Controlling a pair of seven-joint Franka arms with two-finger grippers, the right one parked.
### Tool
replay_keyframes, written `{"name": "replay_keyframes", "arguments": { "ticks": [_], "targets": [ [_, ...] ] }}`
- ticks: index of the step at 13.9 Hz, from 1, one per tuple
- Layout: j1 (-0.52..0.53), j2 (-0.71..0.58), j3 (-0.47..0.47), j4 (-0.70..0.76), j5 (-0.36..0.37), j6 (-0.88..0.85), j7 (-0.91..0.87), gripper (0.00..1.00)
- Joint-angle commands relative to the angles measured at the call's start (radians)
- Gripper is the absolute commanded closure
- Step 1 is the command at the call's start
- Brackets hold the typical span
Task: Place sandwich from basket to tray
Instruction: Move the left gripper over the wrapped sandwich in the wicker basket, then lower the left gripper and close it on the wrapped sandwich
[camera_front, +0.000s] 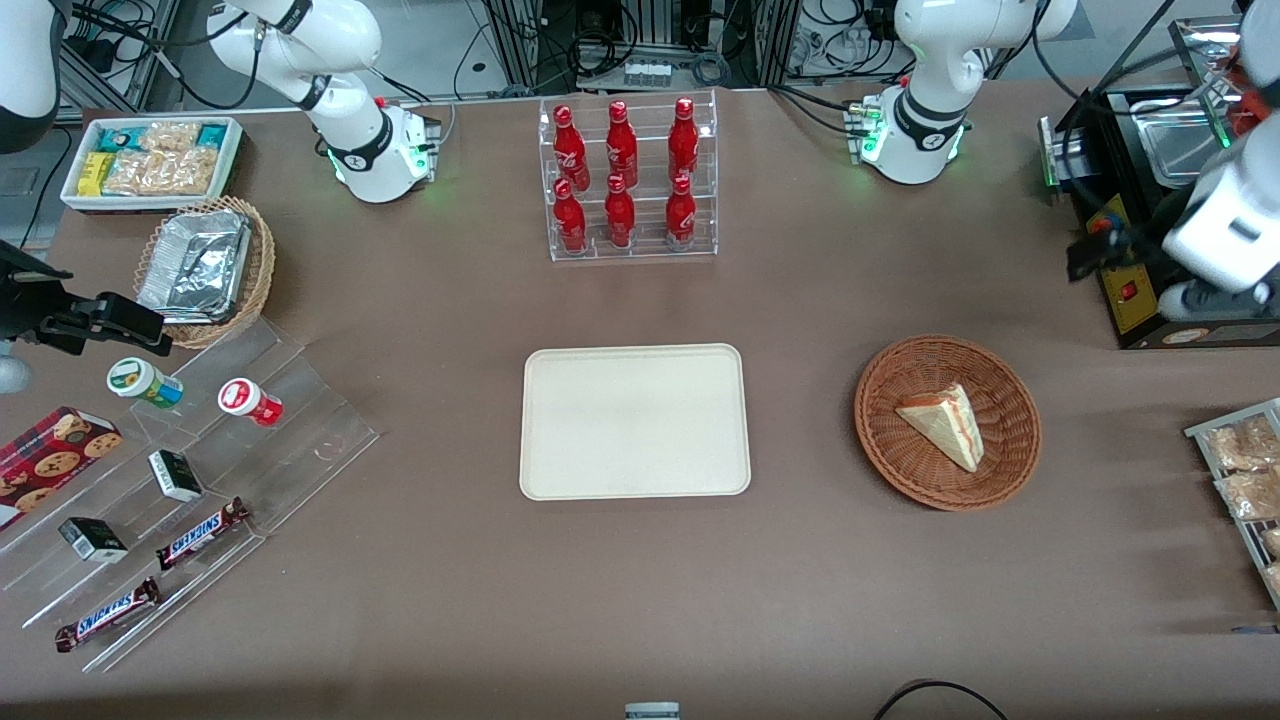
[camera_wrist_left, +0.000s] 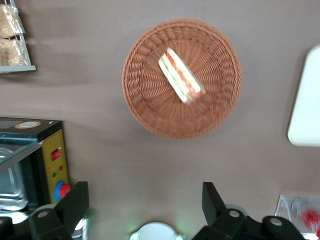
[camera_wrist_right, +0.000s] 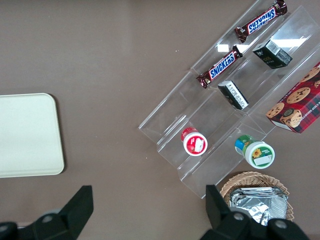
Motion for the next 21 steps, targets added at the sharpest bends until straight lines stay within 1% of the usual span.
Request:
{"name": "replay_keyframes", "arguments": {
  "ticks": [1,4,7,9,11,14,21],
  "targets": [
    [0.005,-0.009,-0.005,-0.140,0.014,0.170,-0.142,0.00],
    [-0.003,0.013,-0.006,-0.293,0.014,0.403,-0.402,0.00],
    [-0.005,0.033,-0.008,-0.407,-0.002,0.598,-0.567,0.00],
    [-0.035,0.063,-0.012,-0.471,0.000,0.738,-0.699,0.00],
    [-0.051,0.086,-0.014,-0.514,0.000,0.810,-0.734,0.00],
    [-0.070,0.117,-0.014,-0.534,0.005,0.830,-0.744,0.00],
    [-0.071,0.203,-0.012,-0.574,0.014,0.961,-0.744,0.00]
  ]
}}
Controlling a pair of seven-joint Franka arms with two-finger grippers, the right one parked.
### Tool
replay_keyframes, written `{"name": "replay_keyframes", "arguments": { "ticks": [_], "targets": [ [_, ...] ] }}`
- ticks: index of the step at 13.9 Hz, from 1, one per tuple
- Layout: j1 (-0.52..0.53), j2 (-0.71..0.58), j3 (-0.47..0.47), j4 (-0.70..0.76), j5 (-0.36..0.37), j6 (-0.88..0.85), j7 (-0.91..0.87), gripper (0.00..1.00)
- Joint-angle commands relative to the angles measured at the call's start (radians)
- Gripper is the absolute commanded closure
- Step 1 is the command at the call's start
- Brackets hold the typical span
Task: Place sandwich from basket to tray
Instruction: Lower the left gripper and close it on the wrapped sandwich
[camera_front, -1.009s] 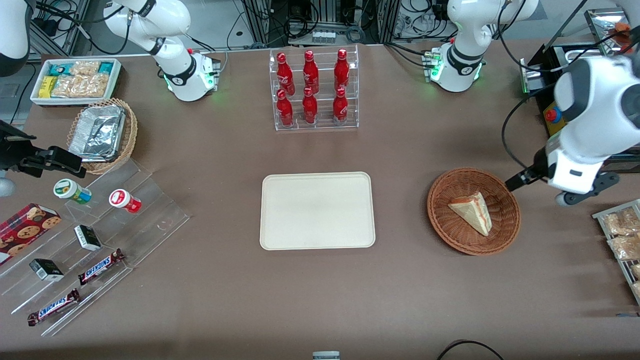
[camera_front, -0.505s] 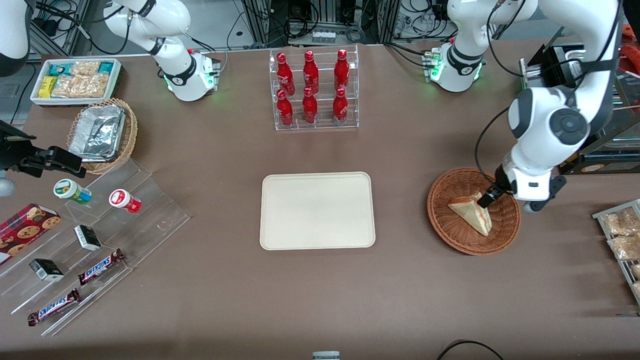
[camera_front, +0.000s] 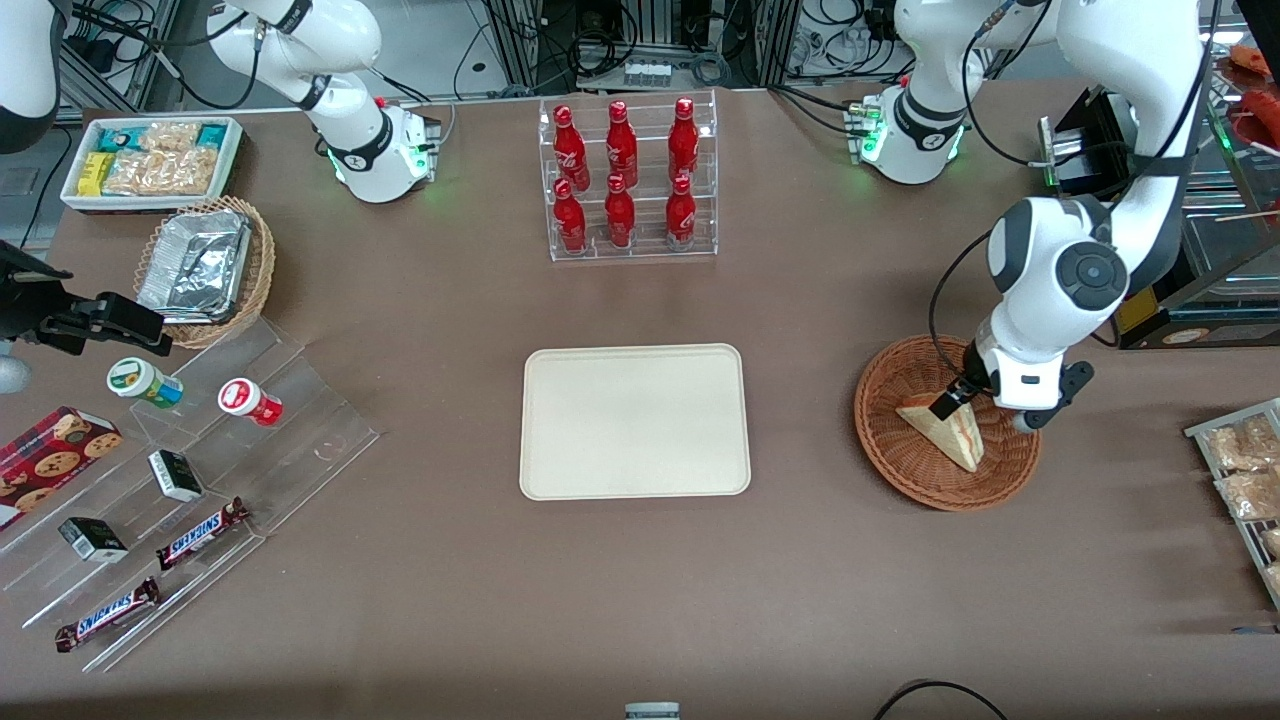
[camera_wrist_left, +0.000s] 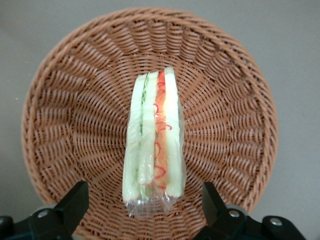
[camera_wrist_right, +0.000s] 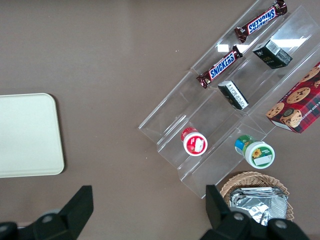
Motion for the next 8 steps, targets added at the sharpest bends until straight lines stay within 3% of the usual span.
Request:
{"name": "replay_keyframes", "arguments": {
  "ticks": [1,3,7,8],
  "targets": [
    [-0.006,0.027,0.006,-0.012,0.013,0.050,-0.020,0.00],
    [-0.006,0.042,0.008,-0.009,0.012,0.062,-0.020,0.05],
    [-0.004,0.050,0.009,-0.003,0.012,0.071,-0.019,0.86],
    [-0.004,0.049,0.009,0.000,0.012,0.070,-0.019,0.99]
  ]
}}
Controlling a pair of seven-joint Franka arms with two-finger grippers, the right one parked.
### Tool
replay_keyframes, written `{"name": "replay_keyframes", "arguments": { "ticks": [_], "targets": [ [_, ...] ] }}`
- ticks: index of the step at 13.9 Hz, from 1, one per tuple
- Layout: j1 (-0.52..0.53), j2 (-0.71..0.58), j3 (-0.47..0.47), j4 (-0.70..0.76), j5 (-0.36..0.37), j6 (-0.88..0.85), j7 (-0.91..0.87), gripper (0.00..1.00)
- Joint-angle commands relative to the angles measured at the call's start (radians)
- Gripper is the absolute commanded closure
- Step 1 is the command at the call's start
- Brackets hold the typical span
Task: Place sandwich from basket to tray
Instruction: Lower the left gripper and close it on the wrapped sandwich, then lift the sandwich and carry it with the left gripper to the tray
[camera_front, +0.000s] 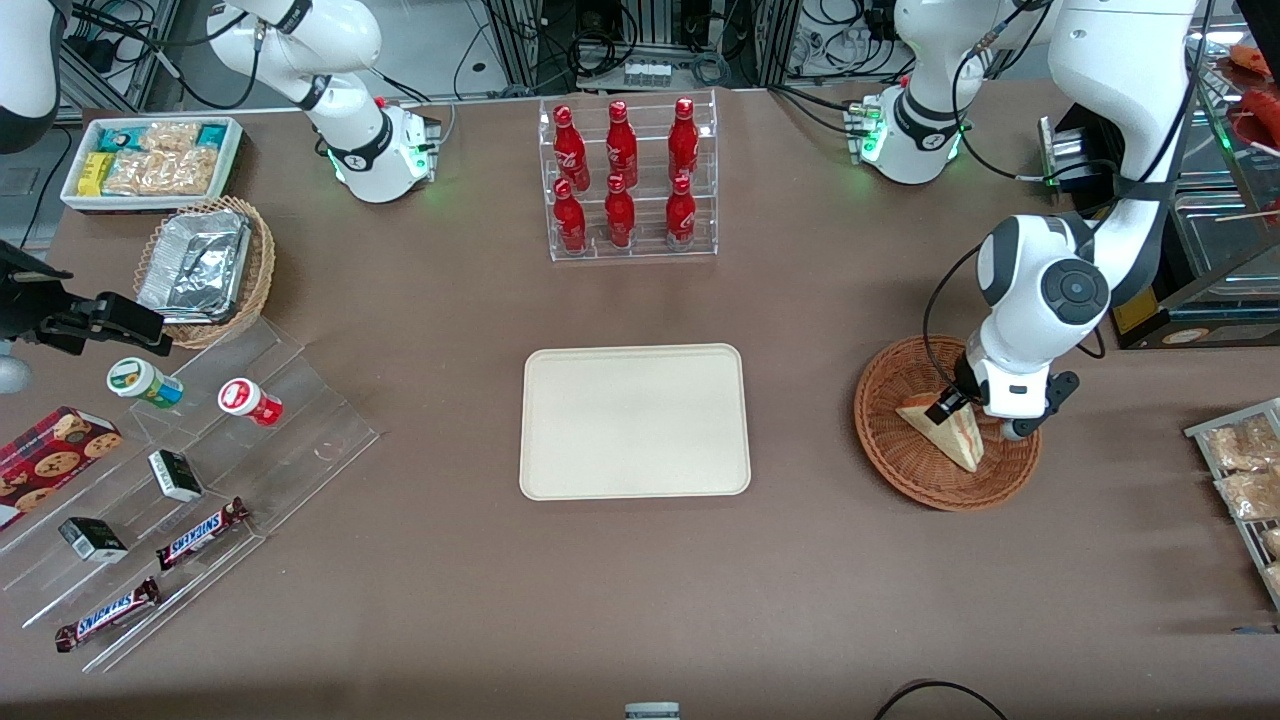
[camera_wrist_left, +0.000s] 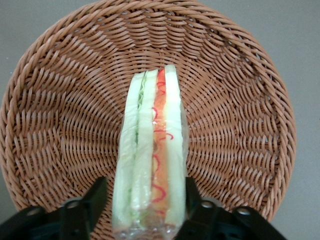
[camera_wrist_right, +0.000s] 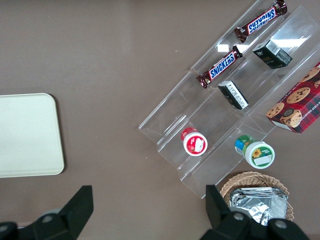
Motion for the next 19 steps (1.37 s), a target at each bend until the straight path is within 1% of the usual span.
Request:
{"name": "replay_keyframes", "arguments": {
  "ticks": [1,4,5,6,8,9,11,12,15,17,19],
  "targets": [
    [-0.004,0.000,0.004,0.005,0.012,0.011,-0.017,1.00],
    [-0.004,-0.033,0.004,0.006,0.013,-0.004,-0.011,1.00],
    [-0.006,-0.058,0.002,0.011,0.013,-0.039,-0.011,1.00],
    [-0.009,-0.079,0.001,0.032,0.018,-0.100,-0.006,1.00],
    [-0.021,-0.118,-0.012,0.109,0.071,-0.276,-0.005,1.00],
    [-0.044,-0.122,-0.018,0.159,0.074,-0.364,-0.003,1.00],
    [-0.104,-0.115,-0.024,0.292,0.073,-0.533,-0.005,1.00],
    [-0.140,-0.110,-0.027,0.346,0.071,-0.584,-0.009,1.00],
    [-0.268,-0.084,-0.029,0.439,0.059,-0.622,-0.050,1.00],
    [-0.354,-0.028,-0.029,0.503,0.061,-0.622,-0.101,1.00],
    [-0.433,0.069,-0.029,0.605,0.065,-0.621,-0.118,1.00]
  ]
}}
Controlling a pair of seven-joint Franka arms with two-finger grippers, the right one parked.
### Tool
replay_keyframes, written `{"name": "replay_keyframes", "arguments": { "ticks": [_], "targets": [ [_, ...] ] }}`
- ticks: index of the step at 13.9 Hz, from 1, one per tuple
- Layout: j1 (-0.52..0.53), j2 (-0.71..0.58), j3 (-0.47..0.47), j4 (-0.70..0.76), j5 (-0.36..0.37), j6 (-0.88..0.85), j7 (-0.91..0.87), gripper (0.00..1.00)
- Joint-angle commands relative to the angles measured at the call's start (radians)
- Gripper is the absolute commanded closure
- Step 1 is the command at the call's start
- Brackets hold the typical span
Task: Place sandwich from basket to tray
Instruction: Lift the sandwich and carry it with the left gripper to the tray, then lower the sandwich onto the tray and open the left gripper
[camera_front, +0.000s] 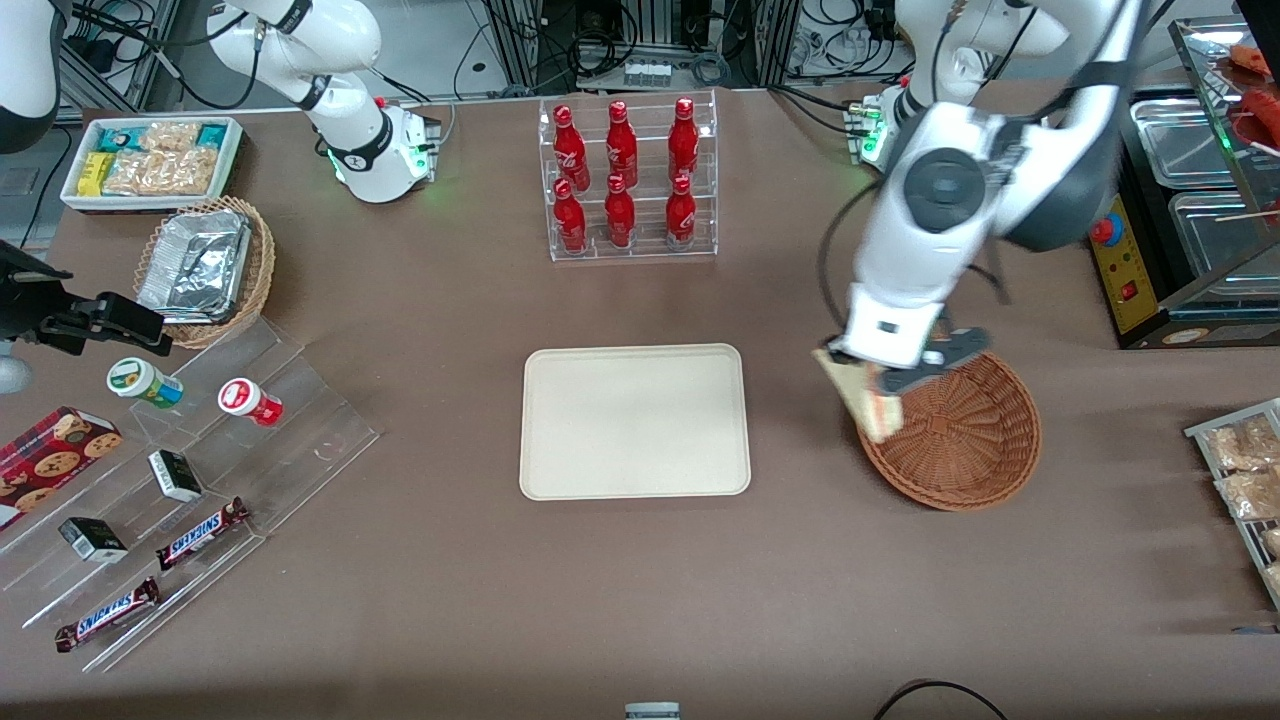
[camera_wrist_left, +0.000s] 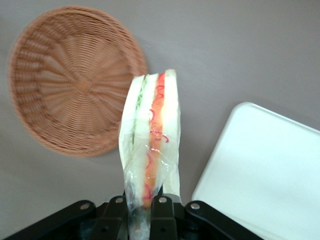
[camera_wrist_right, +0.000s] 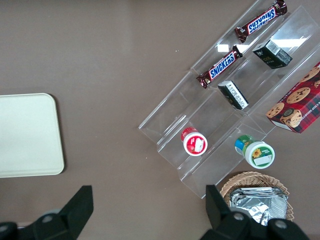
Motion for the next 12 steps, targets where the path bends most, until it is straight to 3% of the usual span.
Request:
{"name": "replay_keyframes", "arguments": {
  "ticks": [1,6,12],
  "targets": [
    [-0.105,0.169,0.012,0.180,0.019,-0.018,-0.025,1.00],
    [-0.250,0.396,0.014,0.384,0.019,0.001,-0.069,1.00],
    [-0.349,0.512,0.009,0.410,0.051,0.156,-0.032,1.00]
  ]
}}
